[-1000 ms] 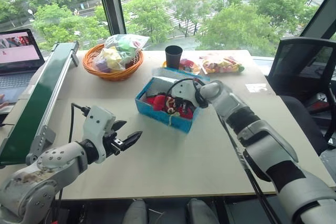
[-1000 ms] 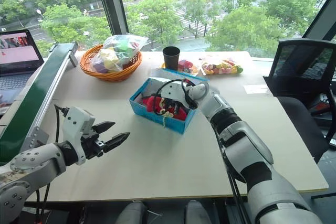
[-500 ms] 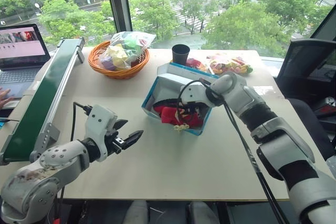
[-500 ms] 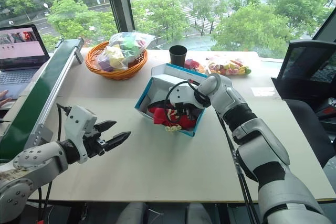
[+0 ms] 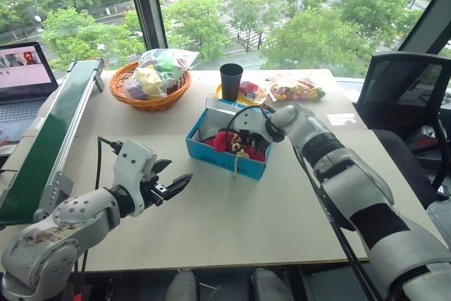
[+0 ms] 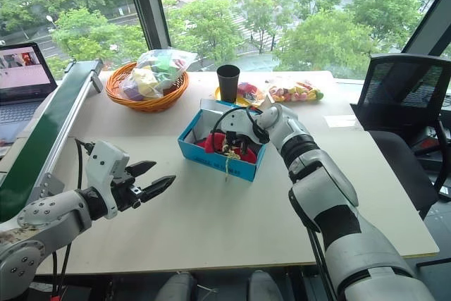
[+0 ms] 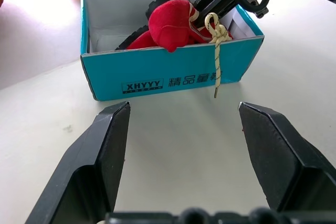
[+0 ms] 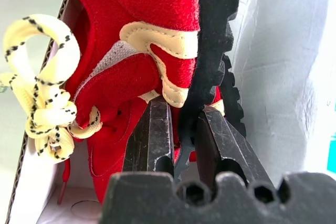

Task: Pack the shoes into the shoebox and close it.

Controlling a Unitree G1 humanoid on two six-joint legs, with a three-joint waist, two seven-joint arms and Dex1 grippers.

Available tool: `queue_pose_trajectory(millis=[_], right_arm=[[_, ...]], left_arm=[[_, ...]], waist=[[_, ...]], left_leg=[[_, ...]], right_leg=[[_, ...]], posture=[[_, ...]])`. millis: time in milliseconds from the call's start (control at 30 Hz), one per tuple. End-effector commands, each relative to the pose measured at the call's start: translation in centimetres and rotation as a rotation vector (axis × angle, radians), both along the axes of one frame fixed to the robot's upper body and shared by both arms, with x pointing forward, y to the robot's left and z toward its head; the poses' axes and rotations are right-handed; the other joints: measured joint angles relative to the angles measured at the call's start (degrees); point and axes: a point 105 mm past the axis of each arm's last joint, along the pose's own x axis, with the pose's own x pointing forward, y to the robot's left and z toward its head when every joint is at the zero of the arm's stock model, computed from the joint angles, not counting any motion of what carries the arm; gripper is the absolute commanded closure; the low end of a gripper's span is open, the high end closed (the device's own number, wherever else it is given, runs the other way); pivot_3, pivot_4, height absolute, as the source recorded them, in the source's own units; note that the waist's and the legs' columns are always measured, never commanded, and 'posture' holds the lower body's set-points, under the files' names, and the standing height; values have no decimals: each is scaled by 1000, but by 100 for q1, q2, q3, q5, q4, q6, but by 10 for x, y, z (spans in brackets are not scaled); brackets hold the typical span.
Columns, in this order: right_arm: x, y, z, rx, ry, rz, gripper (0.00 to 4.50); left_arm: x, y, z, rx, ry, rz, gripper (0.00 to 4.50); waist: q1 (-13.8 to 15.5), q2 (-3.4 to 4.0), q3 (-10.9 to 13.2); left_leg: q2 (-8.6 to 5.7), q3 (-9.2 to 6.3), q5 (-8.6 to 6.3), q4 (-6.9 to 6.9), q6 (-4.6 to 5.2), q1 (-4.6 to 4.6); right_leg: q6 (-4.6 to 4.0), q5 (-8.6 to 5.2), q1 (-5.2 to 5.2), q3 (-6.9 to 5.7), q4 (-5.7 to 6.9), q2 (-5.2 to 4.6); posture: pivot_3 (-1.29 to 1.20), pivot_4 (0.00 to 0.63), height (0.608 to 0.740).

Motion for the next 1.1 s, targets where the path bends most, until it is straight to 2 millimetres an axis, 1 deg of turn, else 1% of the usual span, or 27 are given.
queue_pose_trajectory(millis=[33,133,167,333,400,433,500,533,600,633,733,800,833,933,1100], right_arm=[[5,-29,-16,-90,-8,-102,4248],[4,-29,-19,-86,3,-108,4248],[6,-28,-16,-66,-9,-120,4248],[12,-23,9,71,-16,-163,4251],[13,-19,28,176,11,-179,4261],[13,-16,36,219,27,-177,4271],[12,-15,43,260,43,-167,4297],[9,-13,45,280,76,-148,4302],[7,-16,42,280,94,-146,3294],[7,-17,41,275,95,-149,3097],[10,-25,35,222,48,-165,1996],[10,-26,36,224,55,-167,1413],[9,-26,37,224,61,-161,1034],[7,-27,48,234,76,-130,1034],[5,-29,86,307,59,-89,1034]], left_arm=[[1,-1,12,8,-62,0,934],[2,-2,12,6,-64,-3,934],[2,-3,12,6,-64,-4,934],[1,-2,11,11,-57,-11,934],[0,-1,11,18,-52,-14,934],[0,-1,11,21,-51,-15,934],[1,1,11,26,-52,-15,934],[1,1,12,27,-53,-15,934],[3,1,12,30,-55,-20,934],[4,1,12,31,-56,-22,934],[4,-2,13,30,-57,-34,934],[5,-2,13,30,-58,-37,934],[5,-2,13,31,-57,-37,934],[5,-2,12,32,-56,-38,934],[4,-2,12,32,-55,-37,934]], waist=[[2,0,0],[2,0,0],[1,0,0],[2,4,3],[4,7,7],[3,10,11],[5,19,17],[11,21,18],[15,21,18],[14,21,18],[8,21,18],[8,21,18],[7,21,18],[6,22,20],[10,29,33]], left_leg=[[0,0,0,0,0,0],[0,0,0,-1,0,0],[0,0,0,-1,0,-1],[0,0,0,-1,0,-4],[0,0,0,-1,0,-10],[0,0,0,-1,0,-19],[0,0,1,1,0,-53],[-2,-1,2,1,0,-83],[-2,-1,3,0,0,-133],[-3,-1,2,-1,0,-149],[-6,1,2,-5,-1,-224],[-8,2,2,-5,-1,-223],[-7,3,2,-8,-1,-222],[-8,4,2,-4,-1,-218],[-9,4,4,7,-4,-205]], right_leg=[[0,0,0,0,0,0],[0,0,-1,1,0,0],[0,0,-2,1,0,0],[0,0,-5,4,0,1],[0,0,-10,4,0,0],[0,0,-18,4,0,0],[-1,2,-50,4,0,1],[-36,27,-81,4,3,0],[-39,32,-128,4,5,0],[-39,32,-144,4,5,-1],[-37,38,-228,7,19,-6],[-37,37,-232,8,31,-8],[-37,37,-233,8,28,-7],[-37,36,-229,8,31,-6],[-36,36,-212,8,33,-5]], posture=[[0,150,738],[0,150,738],[0,150,738],[0,150,738],[0,150,738],[0,150,738],[0,150,738],[0,150,738],[0,150,738],[0,150,738],[0,150,738],[0,150,738],[0,150,738],[0,150,738],[0,150,738]])
